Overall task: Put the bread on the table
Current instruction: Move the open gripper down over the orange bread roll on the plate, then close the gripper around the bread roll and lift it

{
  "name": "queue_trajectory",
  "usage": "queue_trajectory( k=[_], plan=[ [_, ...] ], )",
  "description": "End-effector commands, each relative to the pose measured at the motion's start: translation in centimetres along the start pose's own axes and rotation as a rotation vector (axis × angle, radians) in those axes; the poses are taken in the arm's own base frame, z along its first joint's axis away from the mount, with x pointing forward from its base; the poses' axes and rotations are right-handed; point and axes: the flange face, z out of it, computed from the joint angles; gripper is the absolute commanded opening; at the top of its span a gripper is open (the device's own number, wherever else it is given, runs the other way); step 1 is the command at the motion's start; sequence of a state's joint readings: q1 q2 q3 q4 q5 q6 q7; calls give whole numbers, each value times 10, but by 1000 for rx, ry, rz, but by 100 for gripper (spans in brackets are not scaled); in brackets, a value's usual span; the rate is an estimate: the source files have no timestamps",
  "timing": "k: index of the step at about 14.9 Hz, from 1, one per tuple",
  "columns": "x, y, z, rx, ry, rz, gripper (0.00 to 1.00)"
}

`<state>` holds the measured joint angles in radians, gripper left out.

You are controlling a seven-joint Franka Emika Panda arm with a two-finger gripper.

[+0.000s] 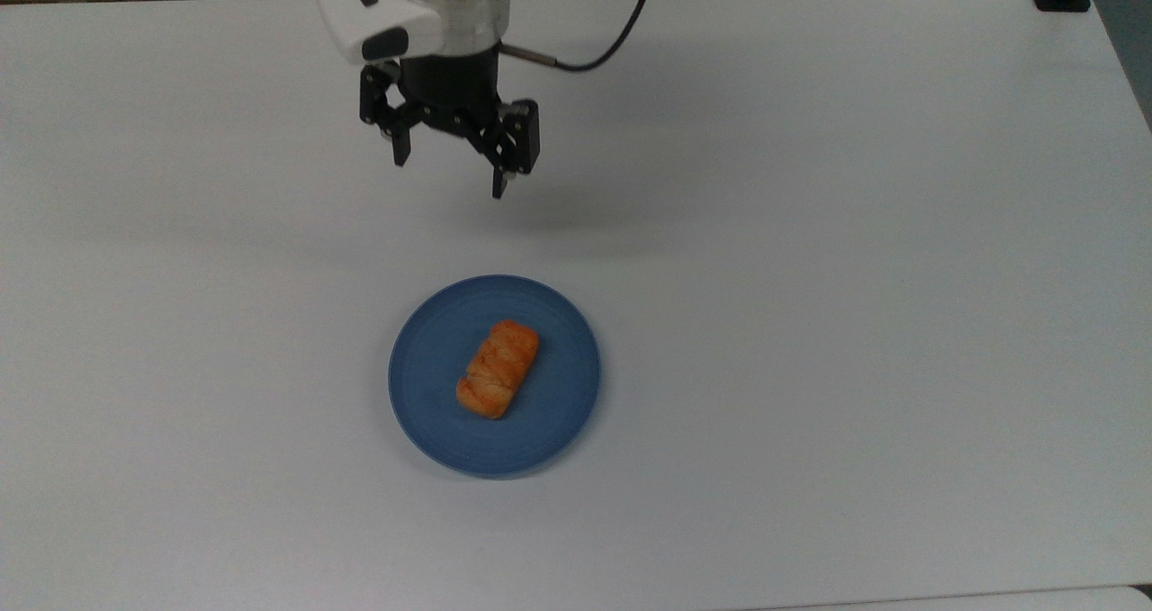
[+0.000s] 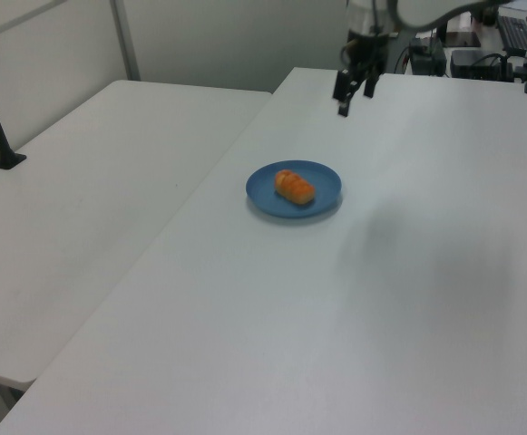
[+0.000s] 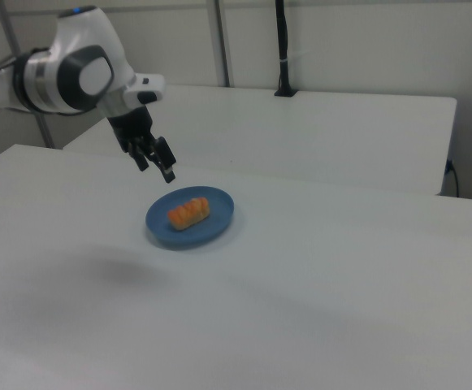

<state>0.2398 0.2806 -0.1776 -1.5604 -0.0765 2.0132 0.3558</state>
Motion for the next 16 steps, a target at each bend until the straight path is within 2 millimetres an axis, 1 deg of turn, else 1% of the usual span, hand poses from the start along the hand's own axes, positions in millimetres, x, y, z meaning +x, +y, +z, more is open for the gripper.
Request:
queue_trajectory(
  k=[1, 3, 5, 8, 11, 13, 16],
  plan=[
    [27, -30, 52, 11, 74, 96, 100],
    [32, -42, 78, 29, 118, 101, 100],
    [34, -55, 99, 49, 159, 114, 100],
    [36, -64, 134, 68, 208, 114, 100],
    [36, -71, 160, 93, 255, 106, 100],
    [33, -77, 174, 95, 255, 98, 100],
    [31, -81, 175, 97, 255, 95, 100]
  ],
)
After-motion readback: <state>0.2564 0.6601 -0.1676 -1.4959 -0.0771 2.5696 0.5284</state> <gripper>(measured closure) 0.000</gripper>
